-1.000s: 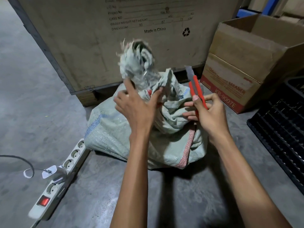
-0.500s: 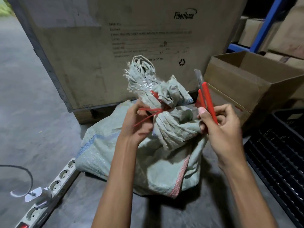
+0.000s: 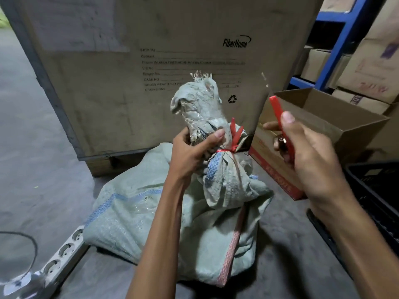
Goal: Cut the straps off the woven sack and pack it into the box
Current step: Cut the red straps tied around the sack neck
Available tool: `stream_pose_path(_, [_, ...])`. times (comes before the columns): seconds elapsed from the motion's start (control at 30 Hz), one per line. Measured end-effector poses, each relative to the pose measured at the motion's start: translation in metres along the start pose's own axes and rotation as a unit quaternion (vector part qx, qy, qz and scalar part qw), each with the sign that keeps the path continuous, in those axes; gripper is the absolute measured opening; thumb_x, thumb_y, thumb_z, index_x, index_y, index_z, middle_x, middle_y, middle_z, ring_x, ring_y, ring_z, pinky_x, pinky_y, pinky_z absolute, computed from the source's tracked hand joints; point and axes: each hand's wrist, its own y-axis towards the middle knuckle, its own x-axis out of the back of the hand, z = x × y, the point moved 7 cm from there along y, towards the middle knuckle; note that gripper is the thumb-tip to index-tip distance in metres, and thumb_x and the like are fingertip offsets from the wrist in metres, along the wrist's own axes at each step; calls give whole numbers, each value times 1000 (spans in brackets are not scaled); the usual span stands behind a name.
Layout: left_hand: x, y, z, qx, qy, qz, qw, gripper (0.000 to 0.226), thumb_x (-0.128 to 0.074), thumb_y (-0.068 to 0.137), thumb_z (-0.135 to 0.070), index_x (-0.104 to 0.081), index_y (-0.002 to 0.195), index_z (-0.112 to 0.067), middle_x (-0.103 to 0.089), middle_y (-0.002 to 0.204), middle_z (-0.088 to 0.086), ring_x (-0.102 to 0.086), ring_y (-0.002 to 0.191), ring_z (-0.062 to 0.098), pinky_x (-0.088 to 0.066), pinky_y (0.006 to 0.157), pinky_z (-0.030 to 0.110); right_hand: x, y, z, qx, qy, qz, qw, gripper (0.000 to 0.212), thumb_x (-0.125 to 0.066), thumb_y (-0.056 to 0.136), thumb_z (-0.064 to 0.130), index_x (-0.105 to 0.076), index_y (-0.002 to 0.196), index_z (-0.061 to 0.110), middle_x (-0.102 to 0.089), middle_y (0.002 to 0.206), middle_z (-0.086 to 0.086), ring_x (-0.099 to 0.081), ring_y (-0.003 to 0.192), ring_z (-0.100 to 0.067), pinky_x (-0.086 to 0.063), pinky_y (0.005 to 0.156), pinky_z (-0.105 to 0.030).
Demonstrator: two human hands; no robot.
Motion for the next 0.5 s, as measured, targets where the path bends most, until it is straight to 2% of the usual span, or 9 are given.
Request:
stream_pose_path(0.07, [-3,2,-6,-13,-6,-16,1000,45,-88,70,-34,-74,103,-9,-81,87,1,-78,78,11,-57,65,17,5,11,17,-13,-32,12,999,51,-40,94,62,-72,91,23,-53,75,5,-51,60,6,-43,63,-18])
stream_pose_path(0.13, [-6,3,-10,-23,-1,-40,999,41,-90,71,-35,-77,99,-8,-81,86,2,-78,79,12,-57,67,18,11,20,33,-15,-77,9,997,50,-39,97,59,-67,89,19,-54,78,0,-51,65,-2,-40,64,-25])
stream_pose_path(0.23, [-9,4,-16,-26,27,-71,997,40,-93,68,-41,-80,92,-11,-81,85,2,-79,83,19,-63,71,32,15,27,50,-21,-81,-8,996,50,-37,96,61,-59,81,19,-55,77,-2,-47,64,-13,-37,66,-35])
stream_pose_path(0.33, [-9,1,-24,-26,68,-99,992,44,-93,61,-51,-80,84,-16,-80,79,2,-78,79,23,-64,75,49,8,22,56,-20,-116,-10,993,50,-35,96,61,-58,81,20,-59,70,2,-49,57,-9,-38,61,-33])
stream_pose_path(0.4, [-5,-2,-28,-26,77,-115,990,45,-93,60,-54,-80,82,-17,-80,77,3,-78,76,24,-63,75,52,1,12,52,-9,-170,3,985,51,-34,96,62,-59,82,20,-58,65,4,-49,48,0,-38,56,-30])
stream_pose_path(0.5, [6,-5,-29,-21,64,-127,990,42,-93,61,-53,-81,83,-20,-81,79,1,-78,84,29,-63,76,53,-7,-11,36,30,-247,24,968,48,-36,94,61,-54,74,21,-53,59,6,-48,50,-4,-36,54,-31])
